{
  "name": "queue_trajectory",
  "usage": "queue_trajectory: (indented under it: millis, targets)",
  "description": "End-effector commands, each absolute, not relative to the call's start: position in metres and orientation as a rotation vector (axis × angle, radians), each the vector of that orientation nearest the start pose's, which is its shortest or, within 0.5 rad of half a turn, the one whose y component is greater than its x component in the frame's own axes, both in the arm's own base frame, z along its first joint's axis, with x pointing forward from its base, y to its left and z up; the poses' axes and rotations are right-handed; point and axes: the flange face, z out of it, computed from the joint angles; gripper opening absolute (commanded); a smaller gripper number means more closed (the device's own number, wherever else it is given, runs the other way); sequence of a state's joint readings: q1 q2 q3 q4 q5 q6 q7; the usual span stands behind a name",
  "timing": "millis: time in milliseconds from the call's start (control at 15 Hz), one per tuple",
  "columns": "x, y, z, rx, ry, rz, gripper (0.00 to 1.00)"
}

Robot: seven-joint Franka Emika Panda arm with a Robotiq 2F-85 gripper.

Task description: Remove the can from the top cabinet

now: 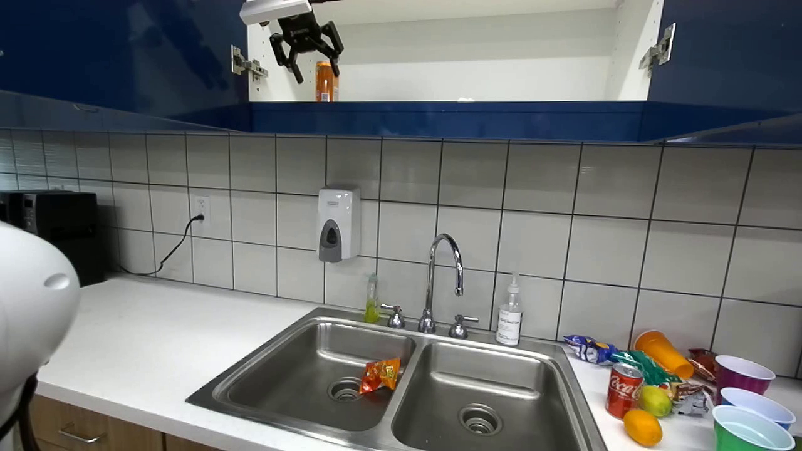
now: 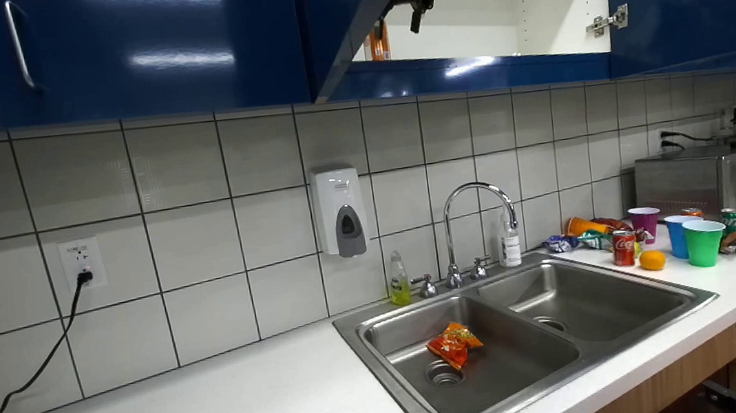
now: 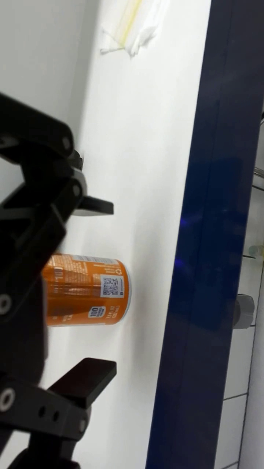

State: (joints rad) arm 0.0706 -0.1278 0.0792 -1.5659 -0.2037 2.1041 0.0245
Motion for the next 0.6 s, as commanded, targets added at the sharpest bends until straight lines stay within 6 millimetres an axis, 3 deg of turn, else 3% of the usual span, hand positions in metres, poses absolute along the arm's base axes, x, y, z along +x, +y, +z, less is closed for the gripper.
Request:
queue_trajectory:
  millis: [0, 533]
  targets:
    - [0.556, 0.075, 0.765, -3.095, -0.279, -1.151, 1.0]
    - [0.575, 0.083, 0.762, -3.073, -0.297, -1.19, 1.0]
